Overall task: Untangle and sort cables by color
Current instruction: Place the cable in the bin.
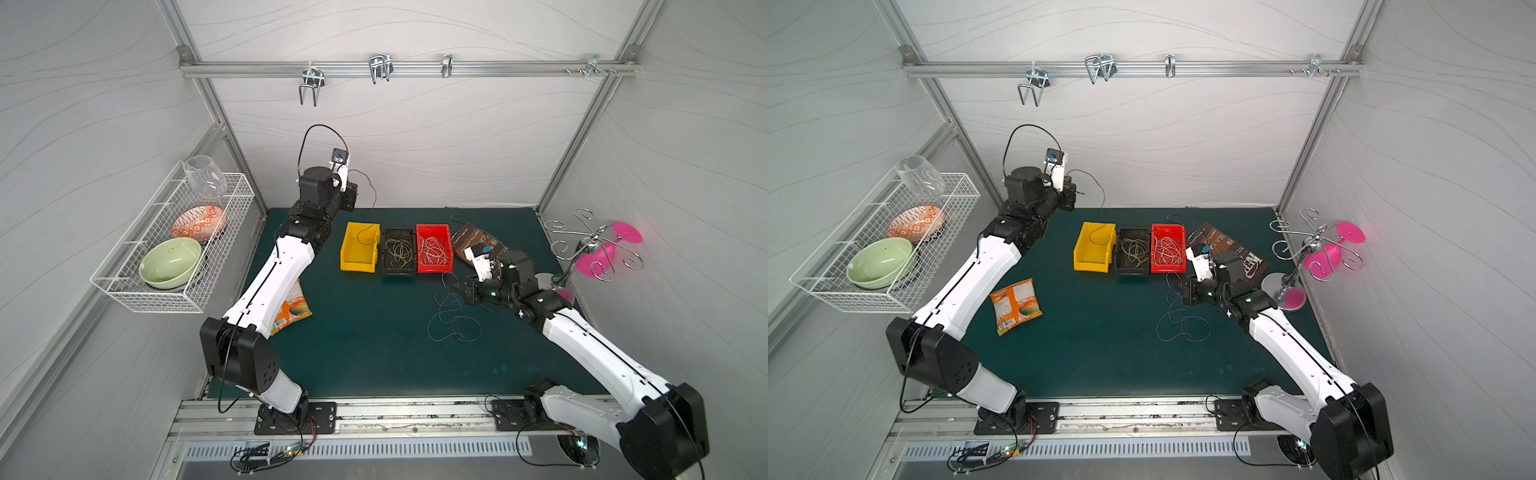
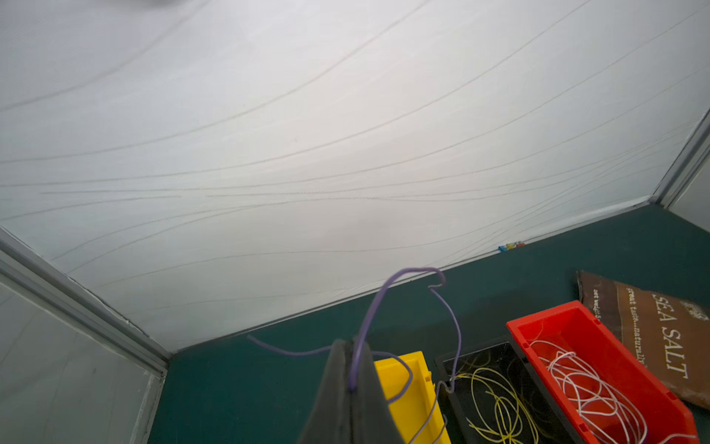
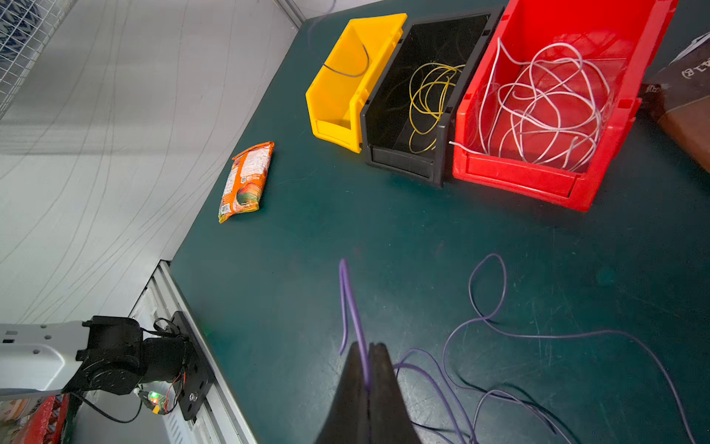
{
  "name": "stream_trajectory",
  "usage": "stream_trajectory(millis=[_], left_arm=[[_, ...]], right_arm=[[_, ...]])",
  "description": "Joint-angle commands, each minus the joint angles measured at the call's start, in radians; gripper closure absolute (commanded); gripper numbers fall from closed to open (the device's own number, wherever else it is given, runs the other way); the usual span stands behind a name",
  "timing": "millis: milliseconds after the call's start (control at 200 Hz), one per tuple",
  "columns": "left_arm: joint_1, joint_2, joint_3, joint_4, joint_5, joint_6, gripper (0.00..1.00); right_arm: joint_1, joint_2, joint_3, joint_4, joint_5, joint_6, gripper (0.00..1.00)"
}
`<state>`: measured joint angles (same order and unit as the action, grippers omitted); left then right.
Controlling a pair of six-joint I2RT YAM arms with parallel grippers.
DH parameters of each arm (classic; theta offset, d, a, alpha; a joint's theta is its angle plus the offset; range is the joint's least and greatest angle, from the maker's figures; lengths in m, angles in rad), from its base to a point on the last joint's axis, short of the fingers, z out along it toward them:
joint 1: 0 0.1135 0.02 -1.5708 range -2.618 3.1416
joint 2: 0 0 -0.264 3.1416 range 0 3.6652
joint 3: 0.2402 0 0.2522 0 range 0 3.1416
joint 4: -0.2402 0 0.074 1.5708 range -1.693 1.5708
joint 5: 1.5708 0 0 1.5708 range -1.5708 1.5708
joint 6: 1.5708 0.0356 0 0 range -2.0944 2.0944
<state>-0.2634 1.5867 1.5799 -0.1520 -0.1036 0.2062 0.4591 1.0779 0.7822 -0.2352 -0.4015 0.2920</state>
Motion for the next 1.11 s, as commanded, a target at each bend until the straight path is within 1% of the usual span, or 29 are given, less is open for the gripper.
stream_trajectory(millis=[0,260,450,595,800,985,1055,1100], left_arm=[[0.007,0.039,-0.002,0.045,0.008,-0.016,1.00],[0.007,0.086,-0.033,0.042,0.033,-0.054,1.00],[0.007,0.125,-0.046,-0.001,0.066,-0.096,1.00],[0.007,0.139,-0.122,0.024,0.065,-0.157,1.00],[0.008,0.170,-0.180,0.037,0.090,-0.253,1.00],[0.012,0.227,-0.172,0.010,0.087,-0.309,1.00],[0.023,0.249,-0.160,-0.017,0.073,-0.347,1.00],[0.036,0.258,-0.159,-0.024,0.084,-0.381,1.00]], right_arm=[[0.006,-0.013,-0.011,-0.016,0.001,0.007,1.00],[0.006,-0.007,-0.014,-0.015,0.004,0.007,1.00],[0.006,0.003,-0.018,-0.007,0.002,0.007,1.00],[0.006,0.008,-0.026,0.003,-0.002,0.013,1.00],[0.006,0.012,-0.028,0.000,-0.002,0.012,1.00],[0.006,0.017,-0.033,0.004,-0.002,0.013,1.00],[0.005,0.017,-0.035,0.004,0.000,0.013,1.00],[0.006,0.017,-0.038,0.004,0.001,0.013,1.00]])
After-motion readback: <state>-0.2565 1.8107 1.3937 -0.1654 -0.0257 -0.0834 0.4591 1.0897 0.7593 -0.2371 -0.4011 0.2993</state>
